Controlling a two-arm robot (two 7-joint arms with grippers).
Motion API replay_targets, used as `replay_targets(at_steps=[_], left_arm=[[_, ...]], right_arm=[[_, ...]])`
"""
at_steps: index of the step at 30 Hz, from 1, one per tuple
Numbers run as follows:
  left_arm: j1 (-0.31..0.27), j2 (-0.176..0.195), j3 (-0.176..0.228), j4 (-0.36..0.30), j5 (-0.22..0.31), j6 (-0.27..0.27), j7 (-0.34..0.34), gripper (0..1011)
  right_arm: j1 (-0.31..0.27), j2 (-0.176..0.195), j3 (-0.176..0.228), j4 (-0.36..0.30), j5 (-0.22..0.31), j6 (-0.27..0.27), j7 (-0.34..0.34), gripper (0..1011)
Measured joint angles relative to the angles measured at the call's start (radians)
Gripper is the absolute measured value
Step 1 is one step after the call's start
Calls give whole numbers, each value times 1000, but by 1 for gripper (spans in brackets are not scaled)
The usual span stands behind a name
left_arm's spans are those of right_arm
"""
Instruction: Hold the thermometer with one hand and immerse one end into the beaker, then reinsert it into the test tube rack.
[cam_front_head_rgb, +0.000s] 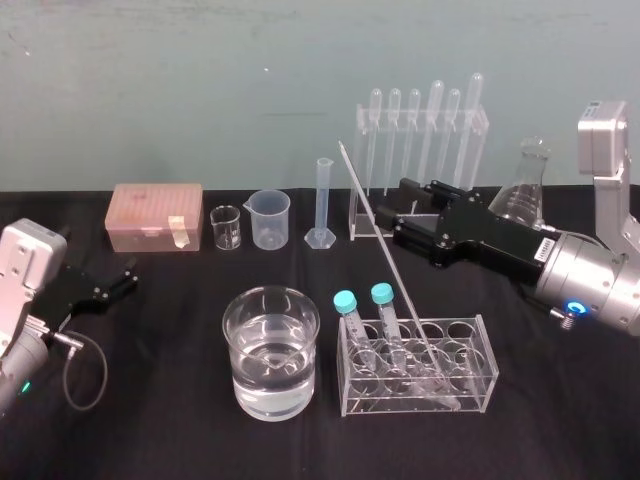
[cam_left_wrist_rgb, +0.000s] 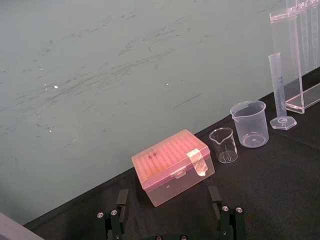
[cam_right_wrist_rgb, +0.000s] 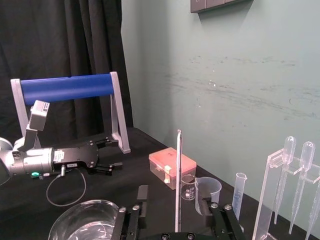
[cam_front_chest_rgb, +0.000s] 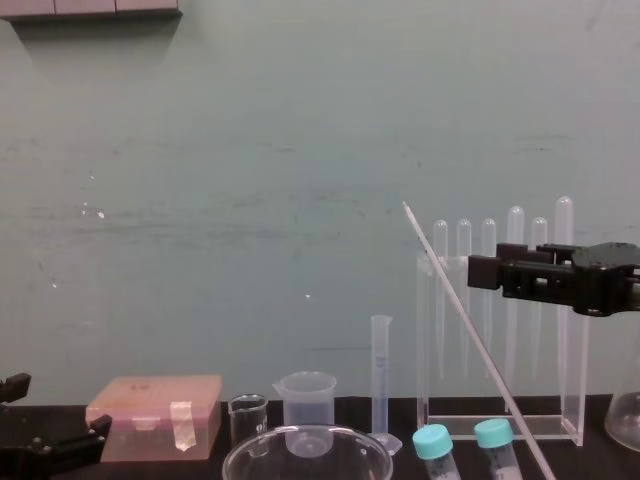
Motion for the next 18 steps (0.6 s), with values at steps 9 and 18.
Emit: replay_targets(at_steps=[9, 18], left_arm=[[0, 0, 0, 0, 0, 0, 0, 1008], [0, 0, 0, 0, 0, 0, 0, 1008]], right_arm=[[-27, -10, 51, -6, -12, -24, -82, 865], [-71, -43, 81, 68, -221, 93, -472, 1002]])
